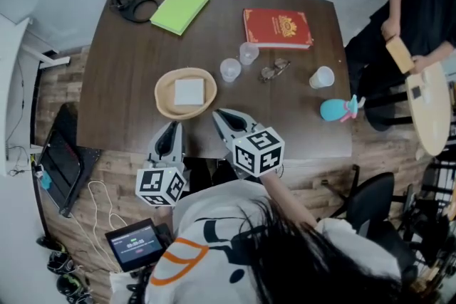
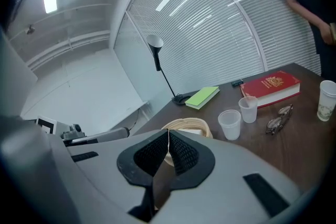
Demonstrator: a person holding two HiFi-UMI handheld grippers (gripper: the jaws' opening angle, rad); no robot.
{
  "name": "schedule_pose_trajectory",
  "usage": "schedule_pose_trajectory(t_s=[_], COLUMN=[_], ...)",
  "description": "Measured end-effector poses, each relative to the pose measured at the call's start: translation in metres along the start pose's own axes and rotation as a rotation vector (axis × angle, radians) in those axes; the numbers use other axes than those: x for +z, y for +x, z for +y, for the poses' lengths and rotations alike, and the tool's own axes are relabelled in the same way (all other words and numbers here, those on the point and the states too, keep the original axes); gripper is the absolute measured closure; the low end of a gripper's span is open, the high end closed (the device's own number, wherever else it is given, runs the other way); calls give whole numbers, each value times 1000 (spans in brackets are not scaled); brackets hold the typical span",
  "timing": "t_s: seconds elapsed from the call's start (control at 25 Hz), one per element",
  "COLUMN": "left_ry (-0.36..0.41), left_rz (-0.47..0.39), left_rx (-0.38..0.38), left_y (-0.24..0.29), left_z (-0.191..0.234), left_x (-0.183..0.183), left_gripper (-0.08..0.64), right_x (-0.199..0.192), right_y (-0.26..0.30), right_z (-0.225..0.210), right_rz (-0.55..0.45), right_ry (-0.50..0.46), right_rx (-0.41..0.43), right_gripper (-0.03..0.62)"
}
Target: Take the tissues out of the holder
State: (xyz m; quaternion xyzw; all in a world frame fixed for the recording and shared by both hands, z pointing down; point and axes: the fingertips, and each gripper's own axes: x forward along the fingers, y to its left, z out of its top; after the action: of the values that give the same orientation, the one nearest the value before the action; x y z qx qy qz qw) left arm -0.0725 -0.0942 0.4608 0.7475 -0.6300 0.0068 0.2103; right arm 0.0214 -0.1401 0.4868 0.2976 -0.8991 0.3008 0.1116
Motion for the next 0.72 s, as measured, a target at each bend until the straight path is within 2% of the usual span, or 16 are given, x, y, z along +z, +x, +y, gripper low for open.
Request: schedule_pose_trajectory(t_s=[0.12,0.36,0.48,0.72], left_ry=[-13,-6,4,10], left_rz=[-2,9,21,41], left_rx=[-12,-56,-94,-157], left_y=[4,17,23,35], left_z=[11,33,41,63], left_x=[4,14,19,28], left_gripper=[523,523,523,523], right_x=[3,-1,-6,-13], right_y=[9,33,48,80], right_z=[-1,-6,0,10], right_rz=[5,52,74,118], right_ry=[22,26,65,74], right_rx=[10,-73,-75,-119], right_gripper=[580,577,511,399])
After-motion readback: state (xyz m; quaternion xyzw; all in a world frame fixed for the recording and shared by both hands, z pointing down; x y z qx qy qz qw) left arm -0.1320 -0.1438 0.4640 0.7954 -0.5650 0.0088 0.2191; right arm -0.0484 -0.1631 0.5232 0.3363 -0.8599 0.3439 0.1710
